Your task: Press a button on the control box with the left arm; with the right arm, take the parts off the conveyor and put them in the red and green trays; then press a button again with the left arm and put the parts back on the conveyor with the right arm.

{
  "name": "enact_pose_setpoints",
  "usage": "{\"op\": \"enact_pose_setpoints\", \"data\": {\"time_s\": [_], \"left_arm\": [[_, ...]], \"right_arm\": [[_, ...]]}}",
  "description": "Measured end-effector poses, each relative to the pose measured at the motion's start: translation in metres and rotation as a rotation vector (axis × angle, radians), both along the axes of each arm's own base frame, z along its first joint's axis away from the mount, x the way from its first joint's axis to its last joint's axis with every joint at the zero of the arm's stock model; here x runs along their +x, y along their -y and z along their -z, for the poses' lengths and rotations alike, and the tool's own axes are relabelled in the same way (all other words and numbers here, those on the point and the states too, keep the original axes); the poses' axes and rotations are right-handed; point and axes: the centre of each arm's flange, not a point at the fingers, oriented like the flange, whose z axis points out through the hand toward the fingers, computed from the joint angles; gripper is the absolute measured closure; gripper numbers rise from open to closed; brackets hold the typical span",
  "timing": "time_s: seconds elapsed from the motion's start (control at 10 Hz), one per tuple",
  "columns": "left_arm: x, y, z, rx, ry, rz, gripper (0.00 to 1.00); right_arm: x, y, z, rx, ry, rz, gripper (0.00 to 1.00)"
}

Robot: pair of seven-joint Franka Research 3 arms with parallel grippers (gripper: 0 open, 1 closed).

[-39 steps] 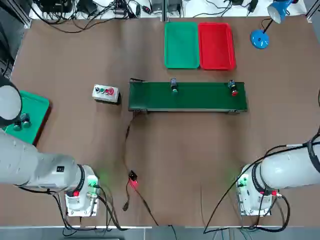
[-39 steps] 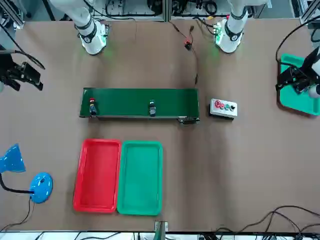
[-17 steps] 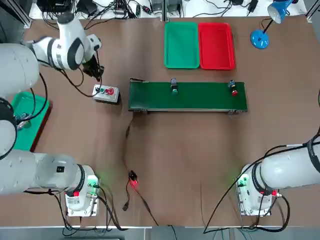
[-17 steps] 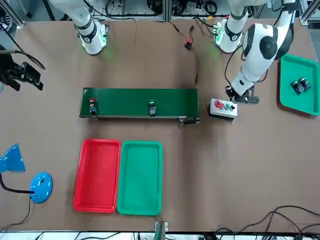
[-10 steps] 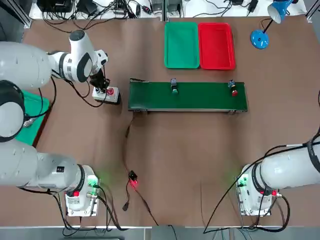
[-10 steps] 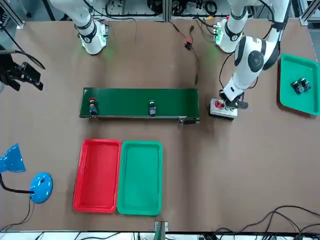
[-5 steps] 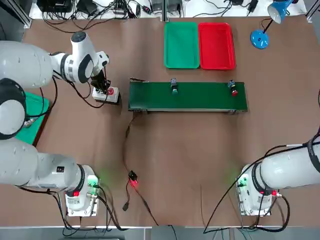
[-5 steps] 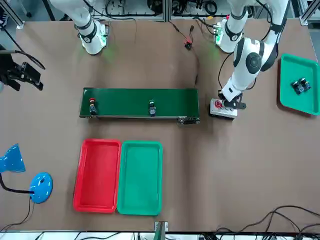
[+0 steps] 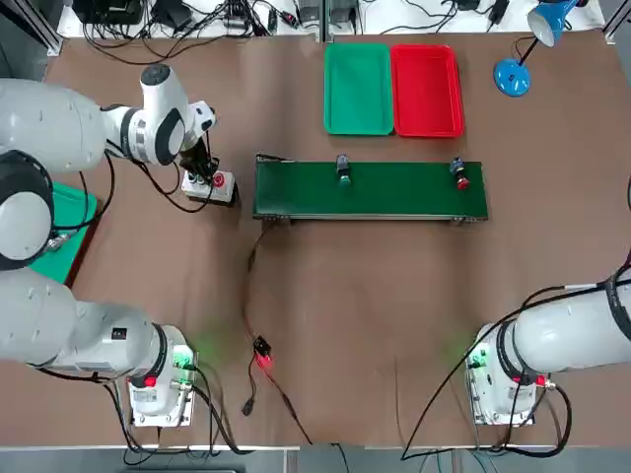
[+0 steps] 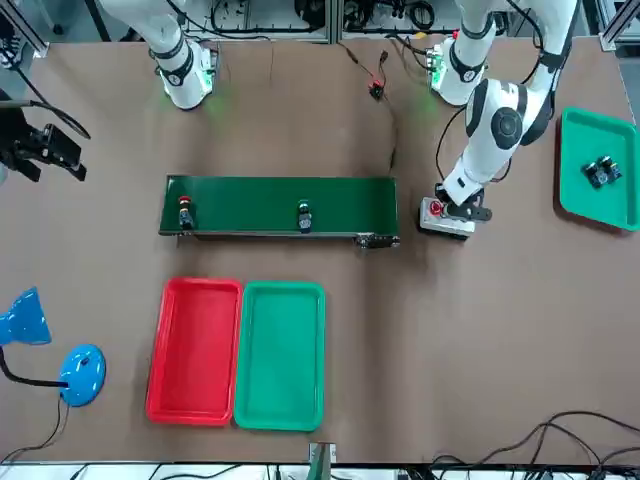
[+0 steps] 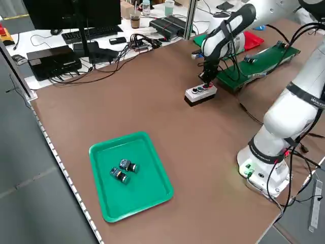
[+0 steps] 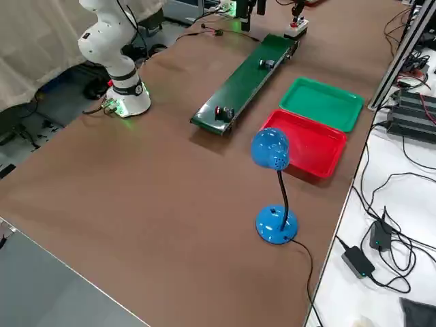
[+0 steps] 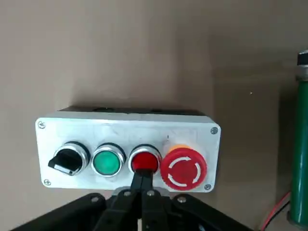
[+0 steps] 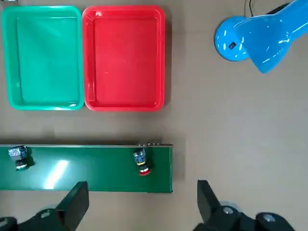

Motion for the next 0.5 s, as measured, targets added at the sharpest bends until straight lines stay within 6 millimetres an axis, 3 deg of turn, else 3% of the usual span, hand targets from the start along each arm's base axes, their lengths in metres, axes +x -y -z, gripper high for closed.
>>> {"op": "enact_pose_setpoints", "data": {"time_s": [0.5], "left_arm": [[0.0017, 0.0008, 0.0062, -0.002, -0.012, 0.0, 0.99]], "right_arm": [[0.0, 0.0, 0.0, 0.0, 0.0, 0.0, 0.01]]}}
